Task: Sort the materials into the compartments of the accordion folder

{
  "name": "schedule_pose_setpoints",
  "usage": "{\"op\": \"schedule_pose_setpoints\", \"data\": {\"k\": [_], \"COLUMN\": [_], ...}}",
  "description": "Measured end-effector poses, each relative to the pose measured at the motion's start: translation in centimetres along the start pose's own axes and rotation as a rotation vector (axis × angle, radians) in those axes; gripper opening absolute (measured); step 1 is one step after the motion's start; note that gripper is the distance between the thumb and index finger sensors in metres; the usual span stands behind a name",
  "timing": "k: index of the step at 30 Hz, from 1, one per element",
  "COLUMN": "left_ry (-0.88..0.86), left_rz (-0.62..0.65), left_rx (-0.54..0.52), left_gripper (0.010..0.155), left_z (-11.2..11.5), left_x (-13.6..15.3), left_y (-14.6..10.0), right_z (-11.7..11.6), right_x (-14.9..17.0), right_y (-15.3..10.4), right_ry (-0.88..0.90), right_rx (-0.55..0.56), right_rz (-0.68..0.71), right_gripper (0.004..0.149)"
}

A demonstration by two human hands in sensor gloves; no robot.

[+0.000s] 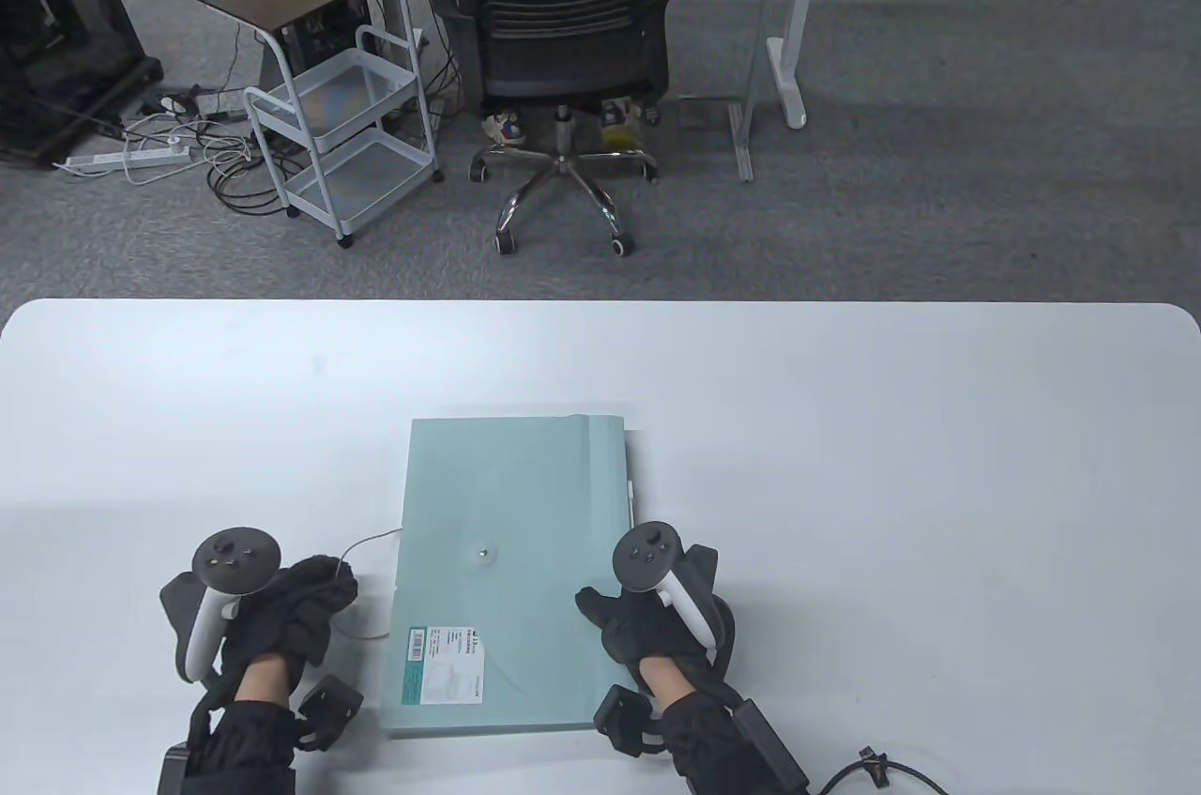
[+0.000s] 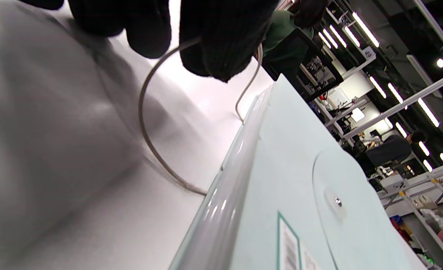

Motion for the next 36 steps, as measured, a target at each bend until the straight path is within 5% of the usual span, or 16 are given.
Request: {"op": "schedule_pose_setpoints", "data": {"k": [13,23,36], "left_ry": [-0.227,-0.237,-0.020], "left_rz": [0.091,0.201,0.303], "left_rx": [-0.023,-0.007,0.082], "left_gripper": [0.037,0.037,0.038], "left_z": [-1.0,-0.6,3.2], "left_x": [-0.8,-3.2,-6.7], "left_y": [-0.9,-1.5,-1.4], "right_z": [0.0,0.0,-0.1], "right_x": [0.0,-0.1,-0.2], "right_y": [0.0,0.0,0.0], "right_ry": [-0.001,-0.006,-0.019], "right_rx": [0.000,0.002,0.007], "right_rz": [-0.001,-0.001,-0.002], "right_gripper": [0.087,0.087,0.086]}}
Point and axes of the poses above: the tracker on the back of each hand, its own x axis roughly to the little-finger side, its own y axis roughly from the wrist to the fingertips, z = x × y, the point moved 3 cm from there along y, roughly from the wrist to the fingertips, and after that the axes turned 9 degrees about z, right-handed, at the moved point
